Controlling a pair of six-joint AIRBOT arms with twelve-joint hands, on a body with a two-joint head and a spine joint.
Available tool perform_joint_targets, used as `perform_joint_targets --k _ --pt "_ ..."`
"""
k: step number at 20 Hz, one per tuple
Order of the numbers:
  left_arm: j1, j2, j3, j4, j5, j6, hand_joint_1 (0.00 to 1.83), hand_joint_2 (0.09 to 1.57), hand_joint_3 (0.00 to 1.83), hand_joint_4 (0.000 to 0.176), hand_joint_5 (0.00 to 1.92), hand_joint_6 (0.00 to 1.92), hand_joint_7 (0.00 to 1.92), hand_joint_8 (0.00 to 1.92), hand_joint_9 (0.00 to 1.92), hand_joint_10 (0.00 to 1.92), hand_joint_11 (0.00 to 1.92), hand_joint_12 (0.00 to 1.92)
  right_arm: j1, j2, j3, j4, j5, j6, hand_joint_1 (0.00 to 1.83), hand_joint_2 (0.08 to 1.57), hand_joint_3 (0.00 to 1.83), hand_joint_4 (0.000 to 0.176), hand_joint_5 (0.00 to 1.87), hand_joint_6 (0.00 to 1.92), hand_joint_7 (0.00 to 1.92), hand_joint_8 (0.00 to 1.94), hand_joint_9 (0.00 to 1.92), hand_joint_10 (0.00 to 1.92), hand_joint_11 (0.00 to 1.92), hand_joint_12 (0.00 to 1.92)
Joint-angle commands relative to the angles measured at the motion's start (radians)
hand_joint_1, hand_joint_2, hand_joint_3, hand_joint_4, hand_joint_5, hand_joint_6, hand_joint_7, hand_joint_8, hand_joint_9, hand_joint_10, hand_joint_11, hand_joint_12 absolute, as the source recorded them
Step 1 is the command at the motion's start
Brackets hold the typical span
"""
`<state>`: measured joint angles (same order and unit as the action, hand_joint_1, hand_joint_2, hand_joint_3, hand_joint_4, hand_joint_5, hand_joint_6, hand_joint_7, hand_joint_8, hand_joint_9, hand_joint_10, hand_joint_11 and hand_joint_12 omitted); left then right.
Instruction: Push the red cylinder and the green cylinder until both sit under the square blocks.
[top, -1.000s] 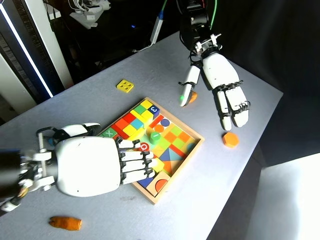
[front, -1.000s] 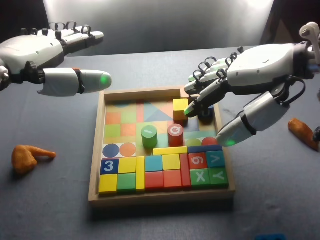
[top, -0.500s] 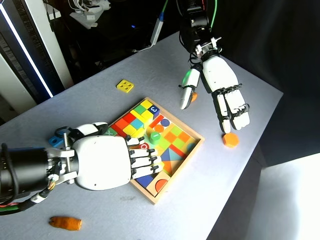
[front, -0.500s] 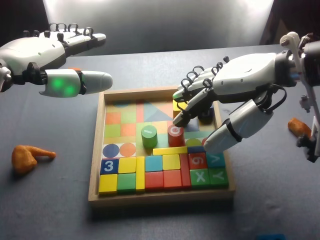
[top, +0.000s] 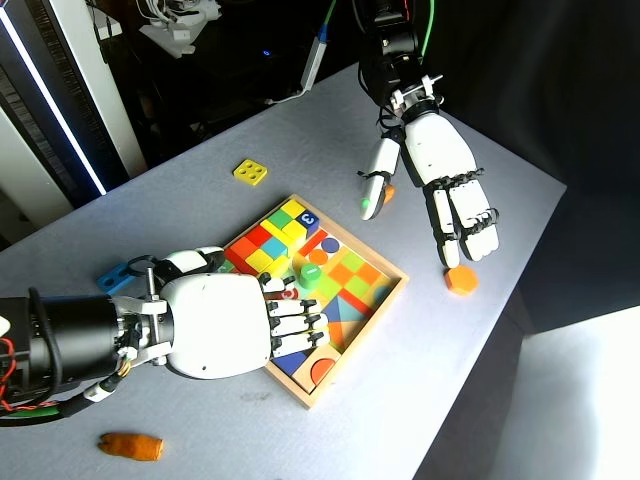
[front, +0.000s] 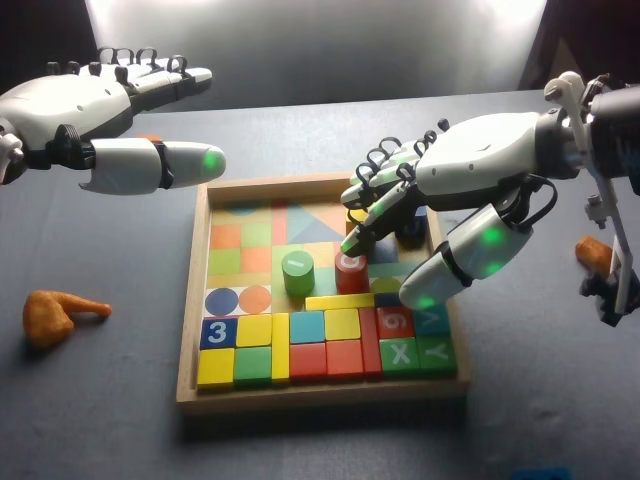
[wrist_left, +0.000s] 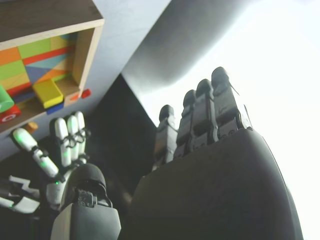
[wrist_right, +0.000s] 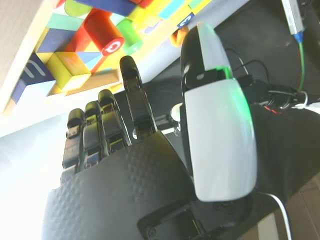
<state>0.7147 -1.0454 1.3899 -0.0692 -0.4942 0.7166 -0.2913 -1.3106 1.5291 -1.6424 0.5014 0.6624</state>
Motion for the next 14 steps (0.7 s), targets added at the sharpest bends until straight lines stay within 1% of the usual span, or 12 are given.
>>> perform_joint_targets --k 1,3,4,5,6,7,8,9,10,11,13,14 --pt "-0.012 -0.003 0.008 -0.013 -0.118 -0.005 0.00 1.06 0.00 0.143 0.06 0.00 0.00 0.00 0.00 0.00 0.00 0.05 0.004 0.002 0.004 0.047 0.005 0.004 0.26 1.04 0.00 0.176 0.43 0.00 0.06 0.00 0.00 0.00 0.00 0.04" --pt "-0.012 -0.003 0.008 -0.013 -0.118 -0.005 0.00 1.05 0.00 0.143 0.06 0.00 0.00 0.00 0.00 0.00 0.01 0.06 0.003 -0.001 0.009 0.047 0.003 0.004 0.25 1.04 0.00 0.176 0.42 0.00 0.06 0.00 0.00 0.00 0.00 0.03" --pt "-0.012 -0.003 0.008 -0.013 -0.118 -0.005 0.00 1.05 0.00 0.158 0.06 0.00 0.00 0.00 0.00 0.00 0.00 0.06 0.002 -0.003 0.011 0.047 0.001 0.004 0.26 1.04 0.00 0.176 0.42 0.00 0.06 0.00 0.00 0.00 0.00 0.04" --pt "-0.013 -0.003 0.008 -0.013 -0.118 -0.005 0.00 1.05 0.00 0.159 0.06 0.00 0.00 0.00 0.00 0.00 0.00 0.12 0.003 -0.004 0.012 0.047 0.001 0.004 0.26 1.04 0.00 0.176 0.42 0.00 0.06 0.00 0.00 0.00 0.00 0.04" --pt "-0.013 -0.003 0.008 -0.013 -0.118 -0.005 0.00 1.07 0.01 0.147 0.06 0.00 0.00 0.00 0.00 0.00 0.00 0.14 0.003 -0.005 0.012 0.047 0.000 0.004 0.25 1.04 0.00 0.176 0.41 0.00 0.05 0.00 0.00 0.00 0.00 0.04" --pt "-0.014 -0.003 0.008 -0.013 -0.118 -0.005 0.00 1.07 0.01 0.141 0.06 0.00 0.01 0.00 0.00 0.00 0.00 0.14 0.002 -0.006 0.012 0.047 0.000 0.004 0.26 1.04 0.00 0.176 0.42 0.00 0.06 0.00 0.00 0.00 0.00 0.04" --pt "-0.014 -0.003 0.009 -0.013 -0.118 -0.005 0.00 1.06 0.00 0.148 0.05 0.00 0.00 0.00 0.00 0.00 0.00 0.11 0.001 -0.007 0.012 0.047 0.000 0.004 0.26 1.04 0.00 0.176 0.42 0.00 0.06 0.00 0.00 0.00 0.00 0.04" --pt "-0.014 -0.003 0.009 -0.013 -0.118 -0.005 0.00 1.06 0.00 0.149 0.06 0.00 0.00 0.00 0.00 0.00 0.00 0.10 -0.002 -0.008 0.012 0.047 0.000 0.004 0.27 1.04 0.00 0.176 0.42 0.00 0.06 0.00 0.00 0.00 0.00 0.05" --pt "-0.014 -0.003 0.009 -0.013 -0.118 -0.005 0.00 1.06 0.00 0.157 0.06 0.00 0.00 0.00 0.00 0.00 0.00 0.07 -0.003 -0.009 0.012 0.047 0.000 0.004 0.28 1.04 0.00 0.176 0.42 0.00 0.07 0.00 0.00 0.00 0.00 0.09" --pt "-0.014 -0.003 0.009 -0.013 -0.118 -0.006 0.00 1.06 0.00 0.159 0.06 0.00 0.00 0.00 0.00 0.00 0.00 0.02 -0.005 -0.010 0.013 0.047 0.000 0.005 0.29 1.04 0.00 0.176 0.42 0.00 0.08 0.00 0.00 0.00 0.00 0.11" --pt "-0.014 -0.003 0.009 -0.013 -0.118 -0.006 0.00 1.05 0.00 0.151 0.05 0.00 0.00 0.00 0.00 0.00 0.00 0.00 -0.008 -0.011 0.013 0.047 0.000 0.006 0.27 1.04 0.00 0.176 0.43 0.00 0.08 0.00 0.00 0.00 0.00 0.13" --pt "-0.014 -0.003 0.009 -0.013 -0.118 -0.006 0.00 1.05 0.00 0.150 0.05 0.00 0.00 0.00 0.00 0.00 0.01 0.01 -0.010 -0.011 0.013 0.047 0.000 0.006 0.27 1.04 0.00 0.176 0.43 0.00 0.08 0.00 0.00 0.00 0.00 0.14"
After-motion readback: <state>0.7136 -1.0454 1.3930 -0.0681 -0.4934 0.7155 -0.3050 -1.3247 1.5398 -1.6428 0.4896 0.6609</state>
